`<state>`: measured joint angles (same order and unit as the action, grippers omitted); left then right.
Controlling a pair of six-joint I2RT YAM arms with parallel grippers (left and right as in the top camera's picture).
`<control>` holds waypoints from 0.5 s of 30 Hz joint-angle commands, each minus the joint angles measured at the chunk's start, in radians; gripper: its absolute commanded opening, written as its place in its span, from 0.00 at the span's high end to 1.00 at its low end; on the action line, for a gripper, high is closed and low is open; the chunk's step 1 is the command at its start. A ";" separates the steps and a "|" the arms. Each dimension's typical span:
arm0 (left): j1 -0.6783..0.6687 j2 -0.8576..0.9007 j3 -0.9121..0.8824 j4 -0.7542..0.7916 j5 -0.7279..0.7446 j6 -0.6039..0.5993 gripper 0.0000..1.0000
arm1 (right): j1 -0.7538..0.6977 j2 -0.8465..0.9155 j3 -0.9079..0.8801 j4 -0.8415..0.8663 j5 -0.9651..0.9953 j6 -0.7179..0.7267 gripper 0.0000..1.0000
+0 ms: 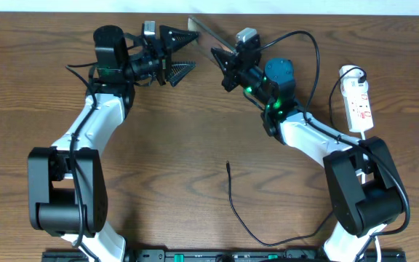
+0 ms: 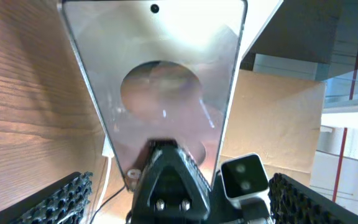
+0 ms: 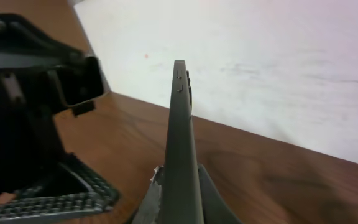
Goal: Plug charger to phone and switch on socket
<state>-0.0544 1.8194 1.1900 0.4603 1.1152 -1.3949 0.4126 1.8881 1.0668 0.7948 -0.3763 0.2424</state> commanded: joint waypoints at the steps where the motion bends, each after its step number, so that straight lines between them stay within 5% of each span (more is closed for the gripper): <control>1: 0.019 -0.016 0.010 0.006 0.041 0.010 0.07 | -0.006 -0.003 0.021 0.018 0.008 0.016 0.99; 6: 0.069 -0.016 0.010 0.006 0.042 0.034 0.07 | -0.012 -0.003 0.021 0.024 0.008 0.097 0.99; 15: 0.187 -0.016 0.010 0.005 0.090 0.107 0.07 | -0.056 -0.003 0.021 0.024 -0.008 0.486 0.99</control>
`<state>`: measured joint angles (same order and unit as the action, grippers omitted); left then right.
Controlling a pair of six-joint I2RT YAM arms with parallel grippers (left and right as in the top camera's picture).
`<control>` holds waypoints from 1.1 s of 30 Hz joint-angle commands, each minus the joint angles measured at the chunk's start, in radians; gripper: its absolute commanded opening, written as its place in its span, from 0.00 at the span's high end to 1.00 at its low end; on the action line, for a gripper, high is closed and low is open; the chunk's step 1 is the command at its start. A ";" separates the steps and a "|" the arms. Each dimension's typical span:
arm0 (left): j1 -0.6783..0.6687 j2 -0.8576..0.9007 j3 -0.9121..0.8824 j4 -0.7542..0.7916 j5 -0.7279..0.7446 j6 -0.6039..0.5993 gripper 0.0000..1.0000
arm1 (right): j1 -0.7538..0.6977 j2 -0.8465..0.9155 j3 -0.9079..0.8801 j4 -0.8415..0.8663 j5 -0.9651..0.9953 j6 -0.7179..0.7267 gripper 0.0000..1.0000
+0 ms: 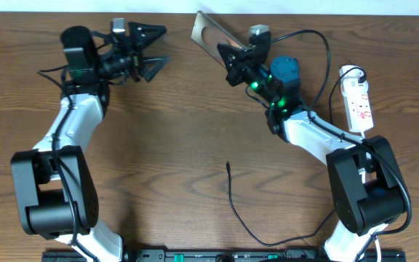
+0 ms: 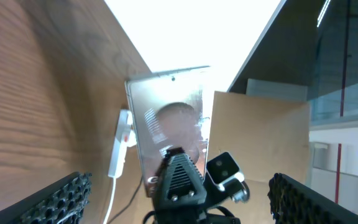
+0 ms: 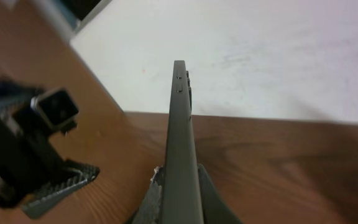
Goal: Plug charger to phone and switch on socket
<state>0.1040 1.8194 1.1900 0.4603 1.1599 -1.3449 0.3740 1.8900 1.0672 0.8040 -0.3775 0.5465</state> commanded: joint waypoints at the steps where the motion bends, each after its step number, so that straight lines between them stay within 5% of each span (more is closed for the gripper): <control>1: 0.038 -0.016 0.010 0.005 0.053 0.068 0.07 | -0.023 -0.005 0.021 0.015 -0.014 0.226 0.99; 16: 0.080 -0.016 0.010 -0.143 0.066 0.351 0.07 | -0.039 -0.005 0.021 0.019 -0.101 0.772 0.99; 33: 0.050 -0.016 0.010 -0.168 0.017 0.352 0.07 | 0.088 -0.005 0.020 0.014 0.002 1.142 0.99</control>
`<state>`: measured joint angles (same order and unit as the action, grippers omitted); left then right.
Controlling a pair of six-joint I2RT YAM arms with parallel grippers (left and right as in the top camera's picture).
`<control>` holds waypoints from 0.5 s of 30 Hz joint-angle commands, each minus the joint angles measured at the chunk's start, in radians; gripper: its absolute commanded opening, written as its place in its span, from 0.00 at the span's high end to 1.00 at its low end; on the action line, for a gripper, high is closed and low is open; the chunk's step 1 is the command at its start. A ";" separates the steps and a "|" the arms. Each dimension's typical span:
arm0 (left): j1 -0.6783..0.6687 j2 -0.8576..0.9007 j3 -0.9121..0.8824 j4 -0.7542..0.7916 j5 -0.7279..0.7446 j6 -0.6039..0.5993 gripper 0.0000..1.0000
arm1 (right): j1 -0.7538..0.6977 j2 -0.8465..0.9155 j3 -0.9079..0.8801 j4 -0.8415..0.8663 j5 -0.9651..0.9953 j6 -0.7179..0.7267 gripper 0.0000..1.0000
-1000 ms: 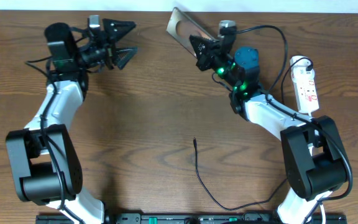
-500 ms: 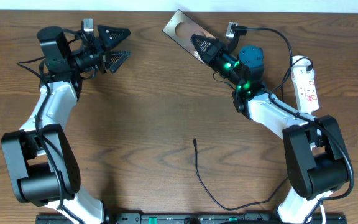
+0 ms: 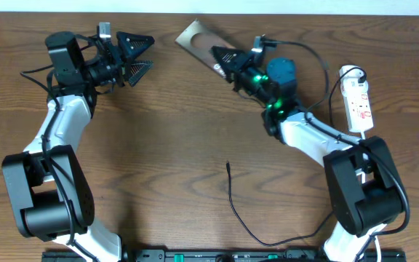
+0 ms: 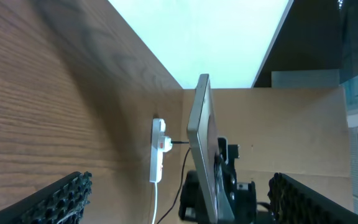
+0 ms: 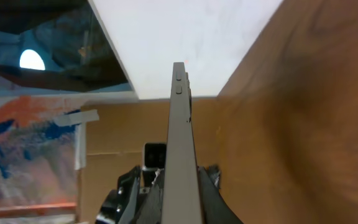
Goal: Plug charger to phone and switch on socket
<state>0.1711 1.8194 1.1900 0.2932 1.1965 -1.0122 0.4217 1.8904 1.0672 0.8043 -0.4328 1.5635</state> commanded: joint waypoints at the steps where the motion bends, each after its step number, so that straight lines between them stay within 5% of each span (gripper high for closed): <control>1: -0.023 -0.016 0.010 0.000 -0.025 0.016 0.07 | 0.051 -0.005 0.020 0.014 0.066 0.135 0.99; 15: -0.119 -0.016 0.010 0.000 -0.213 -0.092 0.07 | 0.123 -0.005 0.020 0.014 0.106 0.370 0.99</control>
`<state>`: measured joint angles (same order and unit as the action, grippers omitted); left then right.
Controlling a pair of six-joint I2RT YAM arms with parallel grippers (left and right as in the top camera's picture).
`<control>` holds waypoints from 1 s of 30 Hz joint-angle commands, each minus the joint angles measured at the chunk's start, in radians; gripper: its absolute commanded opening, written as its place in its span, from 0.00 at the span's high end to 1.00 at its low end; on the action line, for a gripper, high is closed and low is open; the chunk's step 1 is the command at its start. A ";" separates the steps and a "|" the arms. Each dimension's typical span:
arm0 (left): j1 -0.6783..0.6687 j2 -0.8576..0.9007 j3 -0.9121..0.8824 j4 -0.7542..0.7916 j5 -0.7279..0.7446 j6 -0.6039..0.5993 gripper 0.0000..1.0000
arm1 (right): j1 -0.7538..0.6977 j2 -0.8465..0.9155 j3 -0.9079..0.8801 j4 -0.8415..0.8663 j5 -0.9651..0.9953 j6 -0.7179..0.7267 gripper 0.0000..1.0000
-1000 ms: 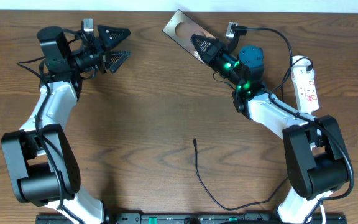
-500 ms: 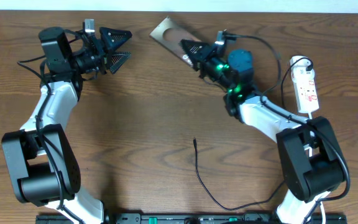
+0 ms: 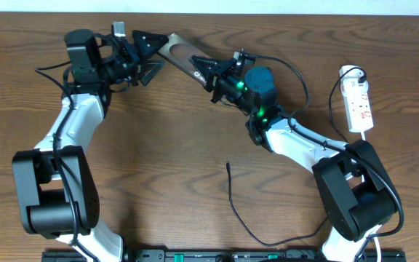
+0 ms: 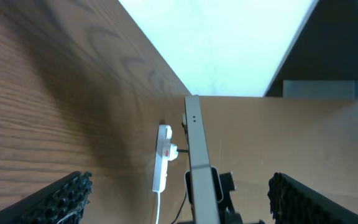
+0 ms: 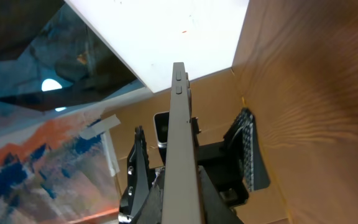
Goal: Plug charger to phone and switch on socket
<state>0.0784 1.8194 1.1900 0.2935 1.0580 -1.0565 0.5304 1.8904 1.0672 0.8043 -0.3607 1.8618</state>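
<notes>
The phone [image 3: 182, 55], a grey slab, is held off the table at the back, with my right gripper [image 3: 209, 73] shut on its near end. Its far end reaches between the spread fingers of my open left gripper [image 3: 155, 52]; no contact shows. In the left wrist view the phone [image 4: 196, 155] stands edge-on between my left gripper's [image 4: 179, 193] two fingers. The right wrist view also has the phone [image 5: 179, 137] edge-on in my right gripper [image 5: 180, 202]. The black charger cable's tip [image 3: 228, 166] lies on the table. The white power strip [image 3: 358, 102] lies at the right.
The charger cable [image 3: 246, 229] runs from mid-table toward the front edge and round to the right. A black lead [image 3: 304, 80] runs from the right arm toward the power strip. The power strip [image 4: 164, 158] also appears in the left wrist view.
My right gripper has moved left with the phone and my left gripper has moved right. The phone's far end now sits between the open left fingers instead of apart from them.
At first my right gripper held the phone close in front of the open left gripper, its flat face toward the left camera. The left gripper then stood farther left, and the phone turned edge-on to it. Now the two have come together again.
</notes>
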 commanded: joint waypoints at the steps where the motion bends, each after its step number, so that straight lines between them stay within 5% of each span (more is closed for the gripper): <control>1: -0.034 -0.016 0.010 0.000 -0.086 -0.058 0.07 | 0.018 -0.005 0.020 0.014 0.042 0.072 0.99; 10: -0.092 -0.016 0.010 0.003 -0.180 -0.113 0.12 | 0.046 -0.005 0.020 0.015 0.082 0.071 0.99; 15: -0.102 -0.016 0.010 0.005 -0.212 -0.163 0.23 | 0.051 -0.005 0.020 0.015 0.102 0.071 0.99; 30: -0.132 -0.016 0.010 0.053 -0.240 -0.214 0.28 | 0.104 -0.005 0.020 0.015 0.205 0.072 0.99</control>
<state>-0.0391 1.8194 1.1900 0.3420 0.8246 -1.2591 0.6132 1.8908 1.0672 0.8040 -0.1837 1.9270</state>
